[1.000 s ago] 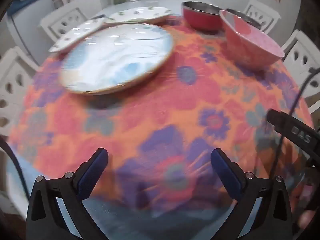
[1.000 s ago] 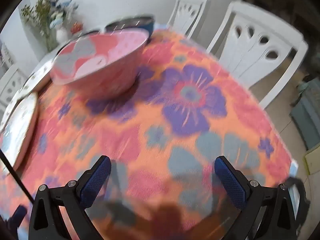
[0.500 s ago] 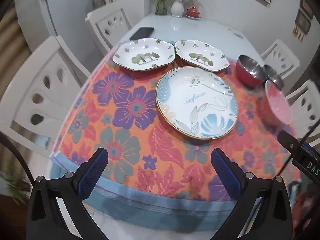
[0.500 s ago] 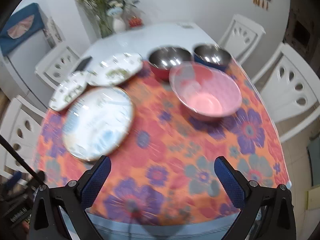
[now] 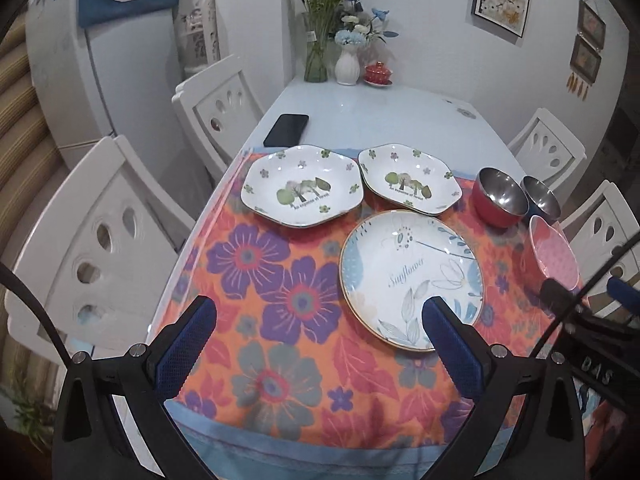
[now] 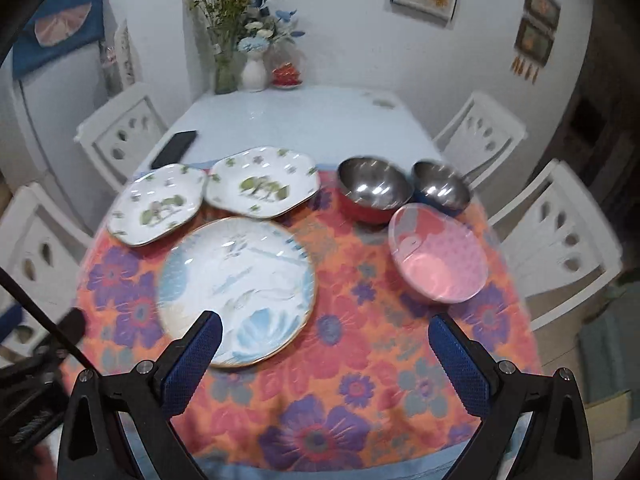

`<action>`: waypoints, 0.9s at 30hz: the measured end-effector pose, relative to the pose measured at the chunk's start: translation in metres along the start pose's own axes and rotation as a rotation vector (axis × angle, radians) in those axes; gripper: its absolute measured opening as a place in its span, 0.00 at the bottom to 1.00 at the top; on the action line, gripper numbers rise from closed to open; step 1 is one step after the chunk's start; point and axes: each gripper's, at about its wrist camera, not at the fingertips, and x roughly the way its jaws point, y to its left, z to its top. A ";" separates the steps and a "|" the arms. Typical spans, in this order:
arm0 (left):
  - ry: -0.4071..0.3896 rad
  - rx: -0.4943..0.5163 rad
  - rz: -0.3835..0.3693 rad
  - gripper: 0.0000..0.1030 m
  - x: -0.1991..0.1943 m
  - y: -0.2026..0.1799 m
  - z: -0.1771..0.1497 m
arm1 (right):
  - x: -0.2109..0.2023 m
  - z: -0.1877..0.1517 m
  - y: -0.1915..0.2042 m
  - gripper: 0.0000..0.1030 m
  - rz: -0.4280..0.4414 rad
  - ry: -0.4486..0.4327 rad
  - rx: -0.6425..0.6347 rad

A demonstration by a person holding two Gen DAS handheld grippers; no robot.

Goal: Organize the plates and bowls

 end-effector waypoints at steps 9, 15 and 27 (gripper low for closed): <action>0.015 -0.009 -0.038 0.99 0.009 0.009 0.000 | 0.007 0.001 -0.002 0.99 0.023 0.053 0.057; 0.034 -0.002 -0.048 0.99 0.013 0.007 -0.004 | -0.002 0.002 -0.009 0.99 0.010 0.030 0.110; 0.059 0.008 -0.046 0.99 0.015 0.012 -0.012 | -0.005 0.000 -0.008 0.99 0.027 0.044 0.130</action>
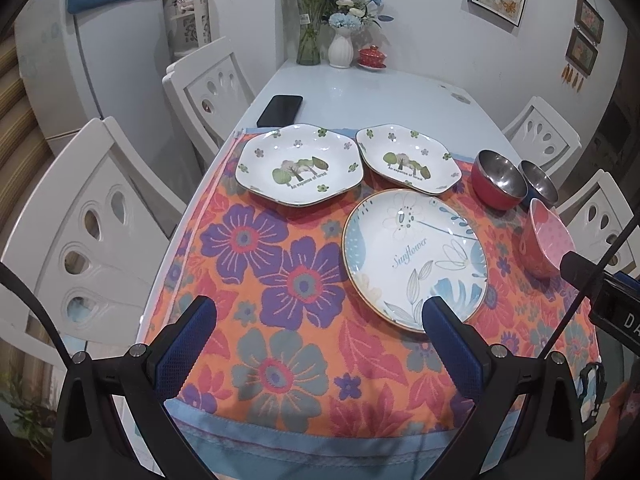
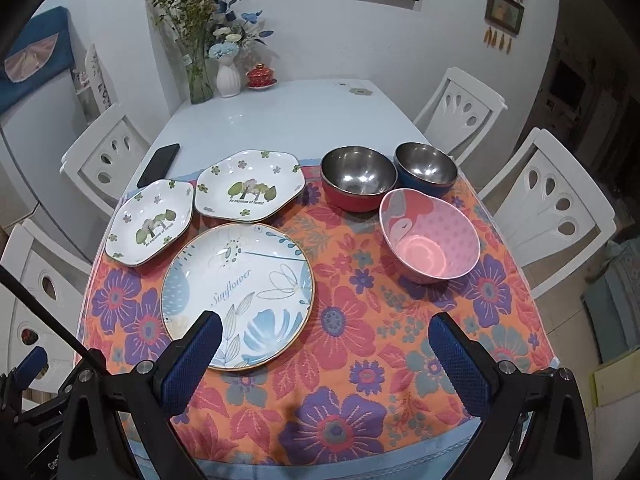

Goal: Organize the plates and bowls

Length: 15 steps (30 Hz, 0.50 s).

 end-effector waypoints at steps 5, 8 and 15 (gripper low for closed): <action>0.003 0.005 -0.003 0.99 0.001 0.002 0.000 | 0.001 -0.003 0.004 0.99 0.003 0.009 0.002; 0.000 0.015 -0.003 0.99 0.001 0.003 0.000 | 0.002 -0.004 0.006 0.99 0.003 0.013 0.004; 0.009 0.019 -0.007 0.99 0.006 0.007 0.001 | 0.006 -0.003 0.014 0.99 0.008 0.025 0.007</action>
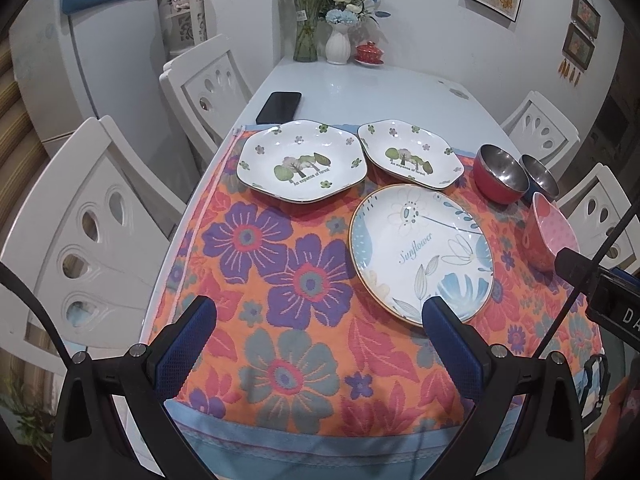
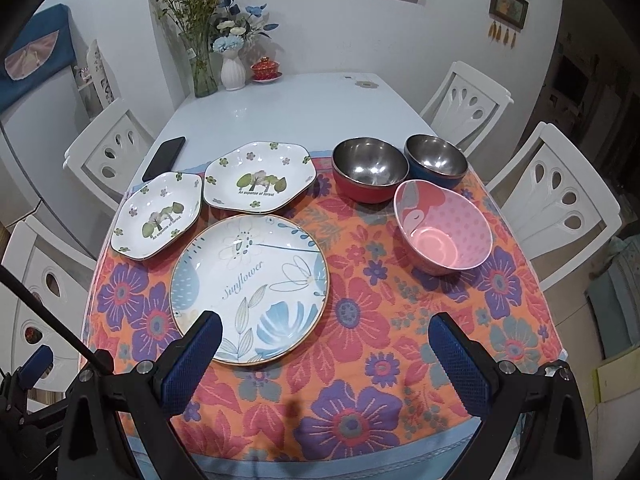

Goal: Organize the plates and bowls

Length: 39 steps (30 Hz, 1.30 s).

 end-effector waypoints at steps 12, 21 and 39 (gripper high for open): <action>0.010 0.028 -0.024 0.99 0.018 0.002 0.014 | 0.011 -0.004 0.008 0.99 -0.061 0.028 -0.017; 0.032 0.032 -0.036 0.99 0.041 -0.012 0.030 | 0.028 0.007 0.002 0.99 -0.093 0.030 -0.049; 0.176 -0.089 -0.086 0.94 0.130 -0.025 0.033 | 0.158 0.043 -0.020 0.78 0.173 0.221 -0.081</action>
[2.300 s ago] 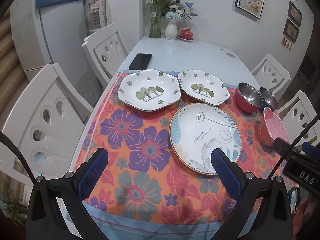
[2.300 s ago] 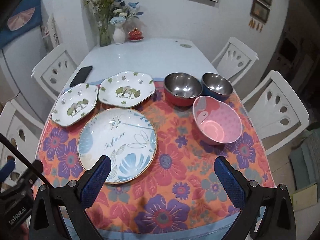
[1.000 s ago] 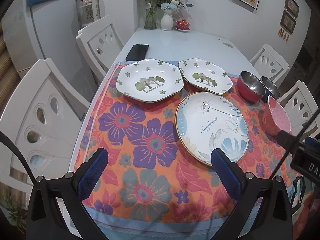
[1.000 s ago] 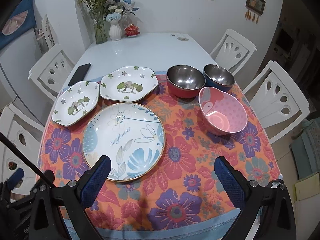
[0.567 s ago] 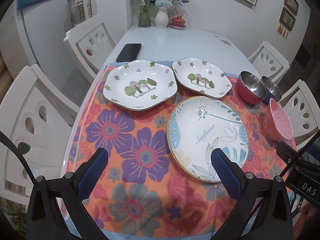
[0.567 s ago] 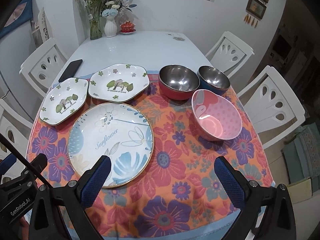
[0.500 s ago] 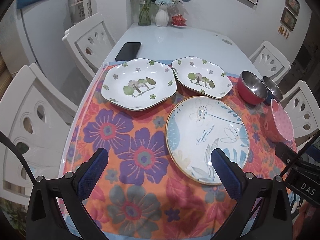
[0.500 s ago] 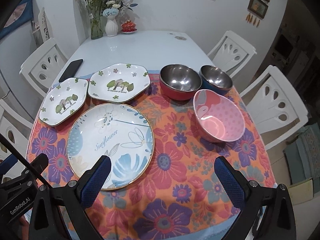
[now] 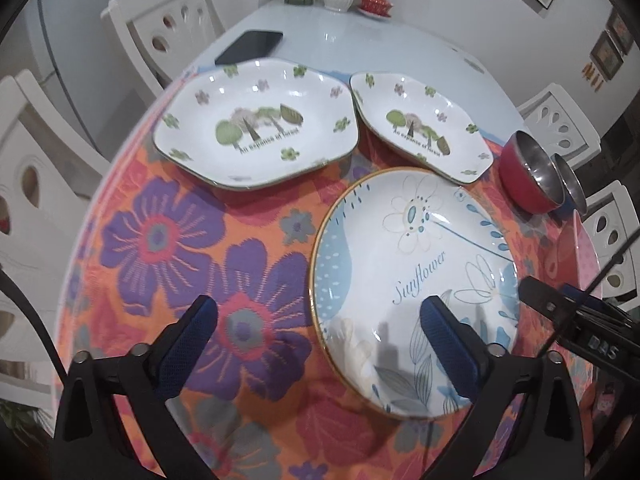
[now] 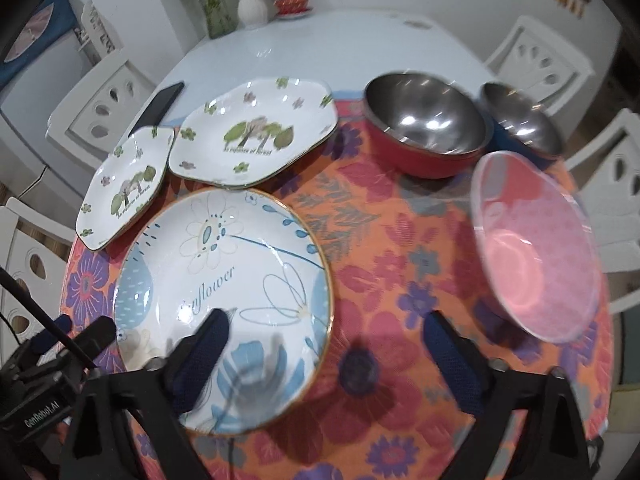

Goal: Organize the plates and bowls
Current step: 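Grasp the rim of the white Sunflower plate with the right gripper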

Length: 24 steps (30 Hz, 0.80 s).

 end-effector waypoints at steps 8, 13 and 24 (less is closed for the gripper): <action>0.043 -0.045 -0.035 0.71 0.026 0.001 0.001 | 0.036 0.008 -0.006 0.57 0.070 0.059 0.000; 0.071 -0.022 -0.052 0.48 0.034 -0.002 0.000 | 0.052 0.008 -0.011 0.40 0.113 0.080 0.007; 0.063 -0.035 -0.099 0.25 0.038 0.001 -0.003 | 0.058 0.011 -0.010 0.27 0.190 0.056 -0.010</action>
